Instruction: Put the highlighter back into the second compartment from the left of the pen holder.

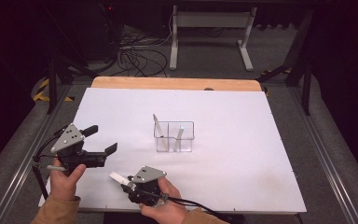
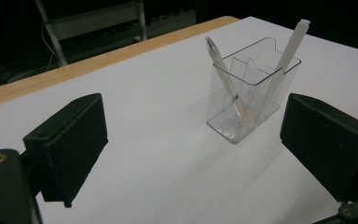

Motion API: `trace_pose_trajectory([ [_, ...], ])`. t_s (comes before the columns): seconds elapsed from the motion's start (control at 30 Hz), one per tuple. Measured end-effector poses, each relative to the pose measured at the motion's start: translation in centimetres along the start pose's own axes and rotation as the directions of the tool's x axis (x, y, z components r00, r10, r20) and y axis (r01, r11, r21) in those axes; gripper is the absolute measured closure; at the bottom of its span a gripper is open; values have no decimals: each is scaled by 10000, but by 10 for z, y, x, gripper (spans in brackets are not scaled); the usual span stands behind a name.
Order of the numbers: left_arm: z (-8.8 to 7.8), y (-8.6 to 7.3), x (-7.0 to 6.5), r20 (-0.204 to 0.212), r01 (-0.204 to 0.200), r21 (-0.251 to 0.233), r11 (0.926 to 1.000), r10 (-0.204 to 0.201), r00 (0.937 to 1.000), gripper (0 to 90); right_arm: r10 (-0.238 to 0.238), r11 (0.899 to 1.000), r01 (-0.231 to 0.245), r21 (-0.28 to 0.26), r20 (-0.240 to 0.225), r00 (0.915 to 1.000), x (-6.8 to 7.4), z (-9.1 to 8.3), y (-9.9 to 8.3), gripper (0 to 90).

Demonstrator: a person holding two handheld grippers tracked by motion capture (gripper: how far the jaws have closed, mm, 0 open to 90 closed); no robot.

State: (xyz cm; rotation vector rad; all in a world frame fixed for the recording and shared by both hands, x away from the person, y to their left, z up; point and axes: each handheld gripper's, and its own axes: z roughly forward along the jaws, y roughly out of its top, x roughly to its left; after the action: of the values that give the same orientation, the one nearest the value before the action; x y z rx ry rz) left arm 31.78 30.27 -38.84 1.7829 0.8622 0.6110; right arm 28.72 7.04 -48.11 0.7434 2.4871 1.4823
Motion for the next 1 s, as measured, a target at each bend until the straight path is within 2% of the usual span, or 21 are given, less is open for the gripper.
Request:
trace_pose_trajectory([
  [0.2, -1, 0, 0, -5, -12, -25, 10000, 12, 10000, 82, -177, 9998, 178, 109, -118, 9998, -3, -4, 5, 660],
  [0.37, -2, 0, 1, -40, 9, -47, 10000, -9, 10000, 82, -299, 9996, 299, -18, -185, 9994, -5, -12, 11, 660],
  [0.53, -3, 0, 1, -64, 29, -67, 10000, -29, 10000, 82, -370, 9993, 368, -110, -193, 9991, -11, -26, 22, 660],
  [1.0, -2, 0, 1, -93, 24, -48, 10000, -24, 10000, 82, -476, 9985, 481, -275, 203, 9987, -34, -72, 43, 659],
])
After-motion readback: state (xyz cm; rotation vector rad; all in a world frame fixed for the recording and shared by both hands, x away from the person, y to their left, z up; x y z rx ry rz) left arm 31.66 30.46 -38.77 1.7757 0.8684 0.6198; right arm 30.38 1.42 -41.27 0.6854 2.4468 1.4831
